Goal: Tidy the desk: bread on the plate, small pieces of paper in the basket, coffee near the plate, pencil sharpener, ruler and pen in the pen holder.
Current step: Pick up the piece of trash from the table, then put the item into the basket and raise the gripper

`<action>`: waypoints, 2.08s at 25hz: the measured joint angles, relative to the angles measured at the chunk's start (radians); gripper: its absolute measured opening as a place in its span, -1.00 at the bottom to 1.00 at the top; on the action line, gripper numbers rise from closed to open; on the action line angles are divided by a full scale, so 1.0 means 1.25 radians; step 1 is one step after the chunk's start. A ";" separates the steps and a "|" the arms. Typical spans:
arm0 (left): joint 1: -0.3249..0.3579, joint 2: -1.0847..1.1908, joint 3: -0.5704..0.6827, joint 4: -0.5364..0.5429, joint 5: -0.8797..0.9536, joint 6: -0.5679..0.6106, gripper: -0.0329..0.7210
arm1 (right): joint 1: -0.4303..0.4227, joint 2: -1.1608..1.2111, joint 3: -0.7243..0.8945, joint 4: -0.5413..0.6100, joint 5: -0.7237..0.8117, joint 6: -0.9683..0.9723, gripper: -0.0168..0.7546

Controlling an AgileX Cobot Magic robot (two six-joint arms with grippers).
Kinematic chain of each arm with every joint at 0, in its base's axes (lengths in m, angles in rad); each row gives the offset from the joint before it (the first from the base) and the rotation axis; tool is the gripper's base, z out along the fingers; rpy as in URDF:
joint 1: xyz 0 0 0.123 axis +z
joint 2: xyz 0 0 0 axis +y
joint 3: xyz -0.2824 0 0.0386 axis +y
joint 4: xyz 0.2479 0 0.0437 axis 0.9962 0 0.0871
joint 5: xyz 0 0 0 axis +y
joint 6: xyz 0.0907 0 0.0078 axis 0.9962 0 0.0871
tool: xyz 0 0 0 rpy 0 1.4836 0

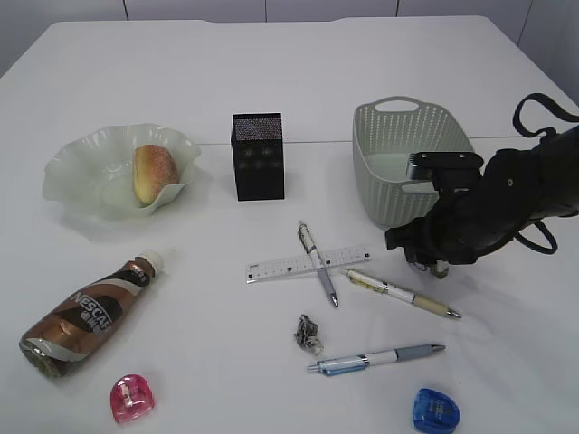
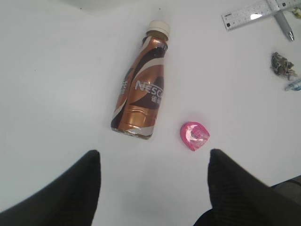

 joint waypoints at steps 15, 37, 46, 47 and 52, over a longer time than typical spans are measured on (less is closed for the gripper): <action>0.000 0.000 0.000 0.000 -0.010 0.000 0.47 | 0.000 -0.210 0.001 0.024 0.145 0.000 -0.42; 0.000 0.000 0.000 -0.007 -0.042 0.000 0.45 | 0.000 -0.005 -0.403 0.039 0.205 0.000 0.01; 0.000 0.000 0.000 -0.009 -0.046 0.000 0.45 | 0.000 0.022 -0.438 0.015 0.261 0.000 0.48; 0.000 0.000 0.000 -0.009 -0.046 0.000 0.45 | 0.000 0.021 -0.438 0.015 0.285 0.000 0.49; 0.000 0.000 0.000 -0.010 -0.046 0.000 0.45 | 0.000 -0.018 -0.438 0.025 0.410 0.000 0.49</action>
